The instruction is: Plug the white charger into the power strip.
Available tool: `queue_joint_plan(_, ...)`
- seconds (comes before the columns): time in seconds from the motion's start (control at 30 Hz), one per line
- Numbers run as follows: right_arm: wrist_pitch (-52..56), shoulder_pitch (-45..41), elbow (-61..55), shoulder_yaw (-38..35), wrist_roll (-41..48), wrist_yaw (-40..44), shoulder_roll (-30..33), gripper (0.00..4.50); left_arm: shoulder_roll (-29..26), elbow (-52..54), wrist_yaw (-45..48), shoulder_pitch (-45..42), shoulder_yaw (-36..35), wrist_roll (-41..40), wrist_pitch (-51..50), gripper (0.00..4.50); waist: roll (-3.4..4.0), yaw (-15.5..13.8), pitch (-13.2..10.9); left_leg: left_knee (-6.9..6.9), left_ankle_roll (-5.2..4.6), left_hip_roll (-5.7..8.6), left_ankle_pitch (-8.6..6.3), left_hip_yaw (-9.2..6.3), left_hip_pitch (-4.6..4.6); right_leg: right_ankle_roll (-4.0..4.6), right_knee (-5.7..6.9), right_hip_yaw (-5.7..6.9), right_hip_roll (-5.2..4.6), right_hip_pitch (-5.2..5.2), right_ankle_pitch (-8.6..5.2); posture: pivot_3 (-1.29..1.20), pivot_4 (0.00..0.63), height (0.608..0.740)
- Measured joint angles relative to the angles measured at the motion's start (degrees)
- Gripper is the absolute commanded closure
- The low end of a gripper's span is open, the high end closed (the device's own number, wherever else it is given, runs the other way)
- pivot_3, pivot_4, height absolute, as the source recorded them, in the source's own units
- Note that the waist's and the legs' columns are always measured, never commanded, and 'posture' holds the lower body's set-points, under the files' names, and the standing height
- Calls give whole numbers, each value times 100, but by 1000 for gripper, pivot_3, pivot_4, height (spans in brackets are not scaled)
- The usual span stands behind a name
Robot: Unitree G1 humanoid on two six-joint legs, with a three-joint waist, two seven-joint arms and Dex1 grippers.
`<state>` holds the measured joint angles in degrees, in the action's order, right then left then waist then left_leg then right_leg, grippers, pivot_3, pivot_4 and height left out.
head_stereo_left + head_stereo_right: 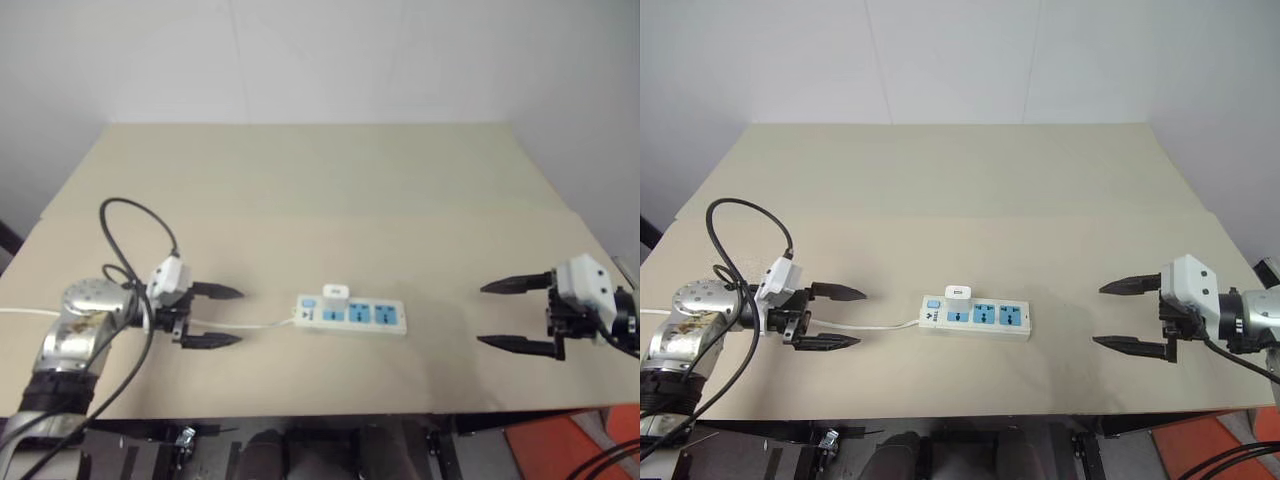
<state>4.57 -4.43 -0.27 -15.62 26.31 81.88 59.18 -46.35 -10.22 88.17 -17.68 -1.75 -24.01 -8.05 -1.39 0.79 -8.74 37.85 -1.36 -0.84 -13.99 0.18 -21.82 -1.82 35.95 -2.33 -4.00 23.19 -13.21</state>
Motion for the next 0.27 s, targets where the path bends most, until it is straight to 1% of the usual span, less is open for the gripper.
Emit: queue_joint_plan(0.27, -164, -135, 353, 6, -131, -74, -11, 0, -94, 528, -359, 79, -88, -83, -239, 17, 0, -7, -1, -1, 0, 1, 0, 1, -2, 0, -4, 1, 1, 1, 0, 0, 150, 740)
